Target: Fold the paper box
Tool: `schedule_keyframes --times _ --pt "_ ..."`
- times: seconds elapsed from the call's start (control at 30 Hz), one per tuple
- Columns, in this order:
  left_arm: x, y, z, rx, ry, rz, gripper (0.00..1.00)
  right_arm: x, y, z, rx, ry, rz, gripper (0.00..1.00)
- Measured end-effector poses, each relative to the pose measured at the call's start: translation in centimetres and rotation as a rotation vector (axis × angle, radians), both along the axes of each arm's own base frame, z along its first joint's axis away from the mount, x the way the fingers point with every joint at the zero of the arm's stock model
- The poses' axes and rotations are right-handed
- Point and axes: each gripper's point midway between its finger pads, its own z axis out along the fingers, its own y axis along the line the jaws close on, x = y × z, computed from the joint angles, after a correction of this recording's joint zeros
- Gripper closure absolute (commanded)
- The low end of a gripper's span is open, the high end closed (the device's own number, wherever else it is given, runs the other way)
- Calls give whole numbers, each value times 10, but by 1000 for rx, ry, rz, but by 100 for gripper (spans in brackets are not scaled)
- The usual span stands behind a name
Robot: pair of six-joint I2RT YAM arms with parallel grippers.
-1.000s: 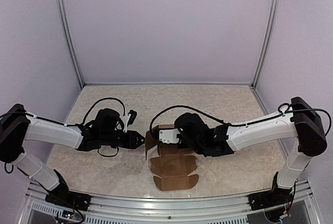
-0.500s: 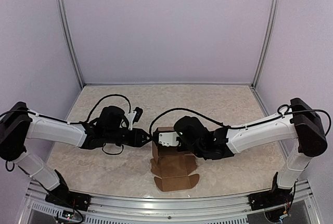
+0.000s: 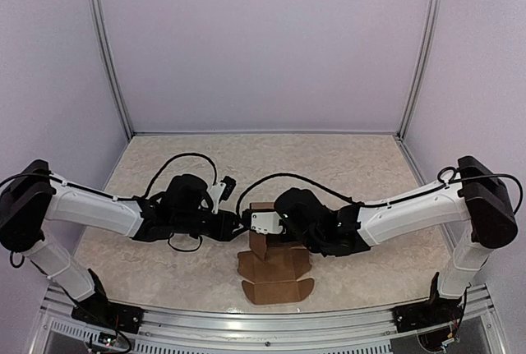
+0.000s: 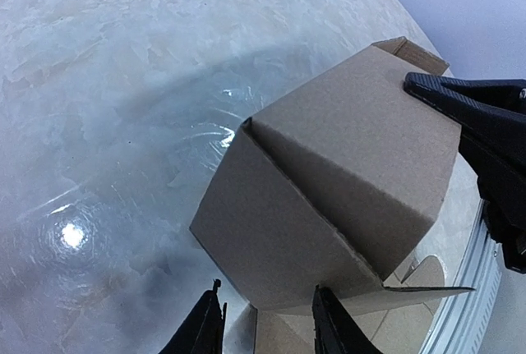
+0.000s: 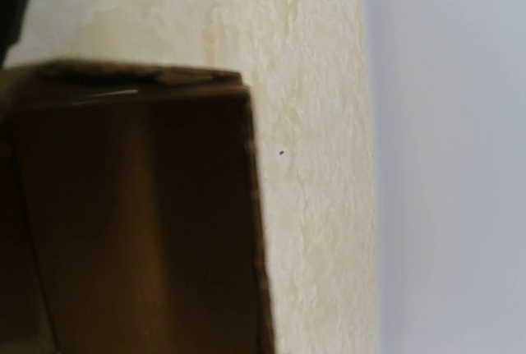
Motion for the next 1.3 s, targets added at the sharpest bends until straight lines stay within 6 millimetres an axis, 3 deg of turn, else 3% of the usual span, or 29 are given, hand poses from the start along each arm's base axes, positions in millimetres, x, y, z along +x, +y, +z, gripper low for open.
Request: schedule_keyframes --times 0.43,0.7,0.9,1.3 --pt "-14 -10 -2 42 -65 1 52 -14 -4 -7 -26 -39 -11 100" --pt "-27 -8 -13 61 -101 7 46 -14 -9 -10 -33 -42 -30 100" --pt "-26 -15 -6 25 -138 16 44 -17 -13 -18 -28 -18 -44 100" --pt "-30 -24 -11 36 -182 36 41 -24 -19 -19 -10 -19 -78 100"
